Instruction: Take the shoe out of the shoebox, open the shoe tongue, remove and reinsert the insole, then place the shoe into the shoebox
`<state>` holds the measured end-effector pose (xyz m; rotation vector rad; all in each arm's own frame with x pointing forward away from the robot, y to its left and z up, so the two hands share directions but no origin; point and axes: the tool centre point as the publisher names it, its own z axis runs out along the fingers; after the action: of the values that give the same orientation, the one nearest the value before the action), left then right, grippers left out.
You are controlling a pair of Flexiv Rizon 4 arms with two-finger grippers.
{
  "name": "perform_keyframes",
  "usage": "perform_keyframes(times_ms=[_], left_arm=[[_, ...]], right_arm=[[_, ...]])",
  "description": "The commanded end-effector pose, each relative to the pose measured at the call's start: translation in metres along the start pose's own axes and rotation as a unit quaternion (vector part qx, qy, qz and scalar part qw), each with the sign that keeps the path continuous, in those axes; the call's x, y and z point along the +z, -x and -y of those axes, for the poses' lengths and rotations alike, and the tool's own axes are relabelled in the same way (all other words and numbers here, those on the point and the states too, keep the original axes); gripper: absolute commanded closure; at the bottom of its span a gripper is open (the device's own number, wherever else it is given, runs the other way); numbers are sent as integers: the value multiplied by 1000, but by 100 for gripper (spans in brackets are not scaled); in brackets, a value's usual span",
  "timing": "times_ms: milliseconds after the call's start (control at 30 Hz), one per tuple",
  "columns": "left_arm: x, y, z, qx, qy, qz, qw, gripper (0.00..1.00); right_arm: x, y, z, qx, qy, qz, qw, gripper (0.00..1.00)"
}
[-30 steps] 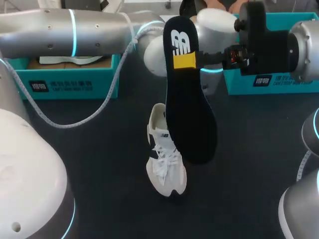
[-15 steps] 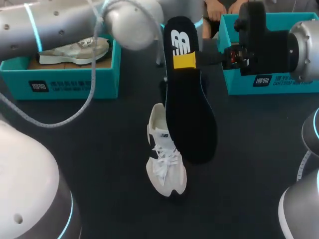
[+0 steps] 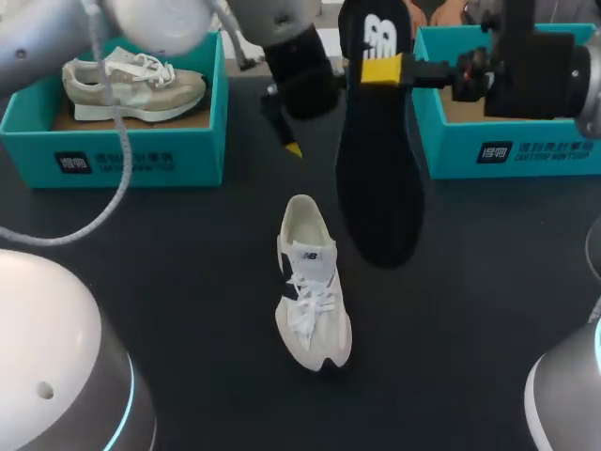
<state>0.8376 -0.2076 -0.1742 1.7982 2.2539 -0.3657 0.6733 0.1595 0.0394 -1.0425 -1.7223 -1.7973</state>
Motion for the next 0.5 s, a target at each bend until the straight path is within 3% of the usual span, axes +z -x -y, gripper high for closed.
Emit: perform_keyframes(times_ms=[33, 367, 433, 500], left_arm=[[-38, -22, 2, 3, 9, 189, 982, 0], [-77, -27, 13, 27, 3, 299, 954, 0], [-84, -27, 19, 33, 0, 310, 950, 0], [-90, -25, 24, 71, -15, 288, 955, 0]], right_arm=[[-25, 16, -12, 23, -20, -18, 999, 100], [-29, 72, -13, 171, 5, 30, 985, 100], [-29, 72, -13, 171, 5, 30, 985, 100], [-29, 72, -13, 171, 5, 30, 985, 100]])
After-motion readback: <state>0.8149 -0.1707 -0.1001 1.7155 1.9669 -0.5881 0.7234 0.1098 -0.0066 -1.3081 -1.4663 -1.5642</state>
